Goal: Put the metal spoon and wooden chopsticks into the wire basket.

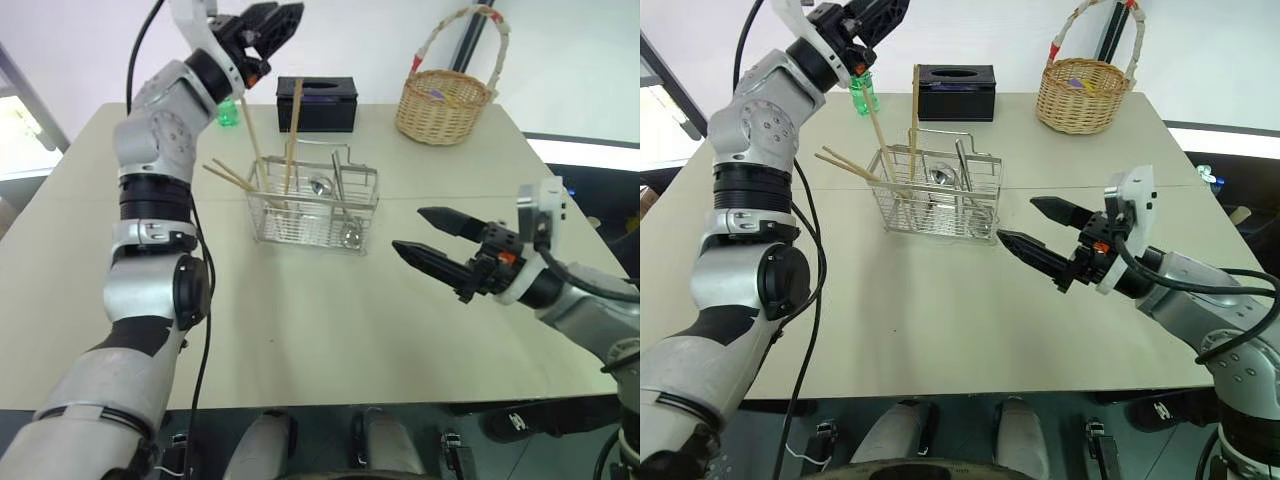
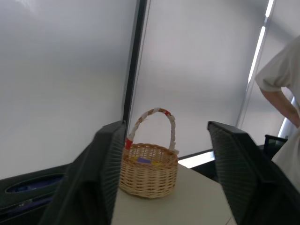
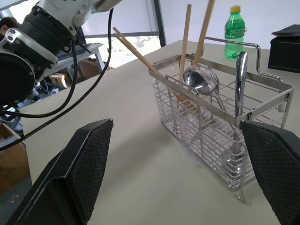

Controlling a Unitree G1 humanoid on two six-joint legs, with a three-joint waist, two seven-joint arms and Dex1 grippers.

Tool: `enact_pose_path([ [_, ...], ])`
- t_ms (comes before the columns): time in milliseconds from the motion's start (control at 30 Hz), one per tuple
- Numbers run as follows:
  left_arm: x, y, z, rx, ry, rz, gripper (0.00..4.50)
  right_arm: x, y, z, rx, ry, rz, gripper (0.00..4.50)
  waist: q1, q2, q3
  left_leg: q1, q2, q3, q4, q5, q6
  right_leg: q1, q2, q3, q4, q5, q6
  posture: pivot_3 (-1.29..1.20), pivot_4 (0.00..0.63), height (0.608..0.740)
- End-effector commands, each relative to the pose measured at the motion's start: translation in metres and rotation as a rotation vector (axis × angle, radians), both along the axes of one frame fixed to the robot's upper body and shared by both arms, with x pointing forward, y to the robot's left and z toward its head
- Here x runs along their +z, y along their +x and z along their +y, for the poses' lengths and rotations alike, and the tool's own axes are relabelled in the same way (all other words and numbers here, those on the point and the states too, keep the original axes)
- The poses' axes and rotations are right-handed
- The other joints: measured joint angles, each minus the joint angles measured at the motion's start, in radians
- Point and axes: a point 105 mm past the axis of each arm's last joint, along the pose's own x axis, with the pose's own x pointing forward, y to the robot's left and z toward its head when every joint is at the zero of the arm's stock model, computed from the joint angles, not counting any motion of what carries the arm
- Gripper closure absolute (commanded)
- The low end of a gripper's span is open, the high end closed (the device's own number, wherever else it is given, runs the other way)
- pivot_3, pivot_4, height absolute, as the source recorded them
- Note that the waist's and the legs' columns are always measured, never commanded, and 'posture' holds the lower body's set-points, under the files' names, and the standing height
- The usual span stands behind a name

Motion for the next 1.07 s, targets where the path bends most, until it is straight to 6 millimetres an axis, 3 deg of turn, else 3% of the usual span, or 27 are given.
enact_pose_path([
  [33,0.019,-0.009,0.008,0.008,-0.040,-0.054,0.02,0.012,0.000,-0.002,-0.003,0.009,-0.058,0.00,0.000,0.000,0.000,0.000,0.000,0.000,0.000,0.000,0.000,0.000,0.000,0.000,0.000,0.000,0.000,0.00,0.150,0.661],
  [267,0.034,-0.015,0.027,0.053,-0.040,-0.068,0.02,0.013,0.005,-0.002,-0.001,0.005,-0.063,0.00,-0.001,0.000,0.000,0.000,0.000,0.000,0.000,0.000,0.000,0.000,0.000,0.000,0.000,0.000,0.000,0.00,0.150,0.661],
  [367,0.060,-0.035,0.058,0.096,0.041,-0.136,0.02,0.011,0.009,-0.007,-0.009,-0.022,-0.070,0.00,-0.007,0.001,0.001,0.000,0.000,0.000,0.000,0.000,0.000,-0.001,0.001,0.000,0.000,0.000,0.000,0.00,0.150,0.661],
  [433,0.064,-0.049,0.075,0.113,0.161,-0.179,0.02,0.009,0.010,-0.014,-0.015,-0.071,-0.081,0.00,-0.019,0.003,0.002,0.000,0.001,0.000,-0.001,0.000,0.000,-0.001,0.002,0.001,0.000,0.000,0.000,0.00,0.150,0.661],
  [567,0.029,-0.076,0.101,0.093,0.459,-0.175,0.02,0.006,0.015,-0.035,-0.036,-0.153,-0.090,0.00,-0.024,0.008,0.000,0.001,0.002,0.001,-0.002,0.000,0.000,0.001,0.002,0.001,0.000,0.000,0.000,0.00,0.150,0.661],
  [800,-0.033,-0.123,0.153,0.091,0.671,0.025,0.02,-0.002,0.021,-0.064,-0.040,-0.249,-0.060,0.00,-0.022,0.007,0.001,0.003,0.003,0.000,-0.001,0.000,0.000,0.002,0.002,0.002,-0.001,-0.002,-0.004,0.00,0.150,0.661],
  [933,-0.063,-0.145,0.164,0.083,0.788,0.087,0.02,-0.009,0.019,-0.065,0.007,-0.290,-0.043,0.00,-0.023,0.009,0.002,0.001,0.004,0.001,-0.003,0.000,0.000,0.000,0.000,0.002,-0.002,-0.002,-0.005,0.00,0.150,0.661],
  [1067,-0.079,-0.156,0.168,0.082,0.814,0.134,0.02,-0.013,0.018,-0.060,0.051,-0.302,-0.039,0.00,-0.017,0.009,0.002,0.001,0.003,0.001,-0.002,-0.001,0.000,0.000,-0.001,0.002,-0.002,-0.003,-0.006,0.00,0.150,0.661],
])
